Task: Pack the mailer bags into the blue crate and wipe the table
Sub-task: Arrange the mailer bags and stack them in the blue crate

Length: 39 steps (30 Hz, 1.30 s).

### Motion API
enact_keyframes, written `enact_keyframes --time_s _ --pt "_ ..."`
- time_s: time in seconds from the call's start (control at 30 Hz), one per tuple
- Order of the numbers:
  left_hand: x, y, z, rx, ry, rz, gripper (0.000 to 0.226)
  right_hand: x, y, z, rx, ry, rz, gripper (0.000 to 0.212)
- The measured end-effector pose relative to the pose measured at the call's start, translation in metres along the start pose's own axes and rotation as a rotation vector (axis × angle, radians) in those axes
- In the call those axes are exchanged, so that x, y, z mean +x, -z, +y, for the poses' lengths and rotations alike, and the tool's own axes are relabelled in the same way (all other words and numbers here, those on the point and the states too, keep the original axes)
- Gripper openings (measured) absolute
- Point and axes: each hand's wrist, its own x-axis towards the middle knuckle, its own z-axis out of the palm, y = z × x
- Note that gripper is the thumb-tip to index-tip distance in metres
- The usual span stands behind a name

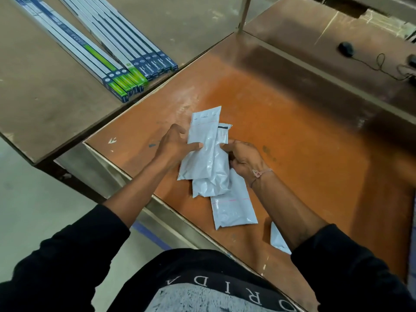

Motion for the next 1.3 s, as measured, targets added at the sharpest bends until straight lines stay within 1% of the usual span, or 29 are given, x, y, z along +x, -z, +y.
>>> enact_keyframes --time_s 0.03,0.13,0.2,0.27,0.33,0.4,0.53,0.6,0.63,0.7,0.77,0.8,0.87,0.9,0.97,1.03,1.1,1.17,1.23,1.3 --pt "0.000 -0.001 0.003 -0.042 0.018 -0.008 0.077 0.000 0.004 -0.001 0.018 0.005 -0.015 0.027" --pt "-0.002 -0.006 0.019 -0.169 0.047 -0.042 0.084 -0.008 0.019 -0.005 0.102 0.061 -0.049 0.016" --pt "-0.005 -0.010 0.034 -0.258 0.059 -0.087 0.087 -0.013 0.035 -0.008 0.168 0.114 -0.069 0.014" --pt "-0.008 -0.018 0.047 -0.363 0.061 -0.186 0.077 -0.018 0.052 -0.011 0.221 0.174 -0.072 0.016" --pt "-0.011 -0.029 0.058 -0.485 0.046 -0.290 0.056 -0.024 0.069 -0.013 0.233 0.219 -0.030 0.014" --pt "-0.015 -0.042 0.070 -0.533 0.008 -0.337 0.047 -0.030 0.087 -0.017 0.226 0.239 0.094 0.012" --pt "-0.024 -0.070 0.088 -0.604 -0.079 -0.419 0.042 -0.047 0.138 -0.033 0.084 0.360 0.488 0.011" --pt "-0.029 -0.086 0.095 -0.609 -0.092 -0.466 0.037 -0.067 0.164 -0.043 0.065 0.439 0.587 0.015" --pt "-0.032 -0.093 0.099 -0.595 -0.095 -0.477 0.034 -0.079 0.174 -0.047 0.075 0.482 0.586 0.018" --pt "-0.040 -0.110 0.109 -0.577 -0.078 -0.499 0.030 -0.099 0.187 -0.053 0.133 0.543 0.500 0.018" --pt "-0.051 -0.128 0.119 -0.618 -0.017 -0.542 0.030 -0.105 0.192 -0.054 0.216 0.503 0.420 0.018" --pt "-0.058 -0.136 0.126 -0.660 0.014 -0.570 0.031 -0.104 0.192 -0.052 0.229 0.472 0.420 0.017" --pt "-0.073 -0.152 0.141 -0.729 0.037 -0.613 0.035 -0.099 0.194 -0.045 0.215 0.416 0.507 0.008" --pt "-0.082 -0.158 0.149 -0.728 0.040 -0.625 0.039 -0.097 0.196 -0.041 0.225 0.388 0.565 0.004" --pt "-0.097 -0.170 0.162 -0.672 0.022 -0.652 0.047 -0.098 0.205 -0.034 0.281 0.357 0.649 0.008" --pt "-0.106 -0.182 0.168 -0.593 -0.050 -0.729 0.045 -0.105 0.218 -0.029 0.344 0.367 0.653 0.011" --pt "-0.113 -0.192 0.172 -0.536 -0.122 -0.824 0.043 -0.117 0.233 -0.027 0.346 0.401 0.641 0.010" --pt "-0.118 -0.201 0.180 -0.465 -0.182 -0.870 0.054 -0.131 0.251 -0.026 0.291 0.423 0.663 0.013" --pt "-0.123 -0.209 0.194 -0.392 -0.253 -0.906 0.064 -0.143 0.272 -0.028 0.212 0.452 0.710 0.022" --pt "-0.125 -0.214 0.209 -0.298 -0.335 -0.958 0.067 -0.150 0.299 -0.035 0.057 0.507 0.851 0.032"
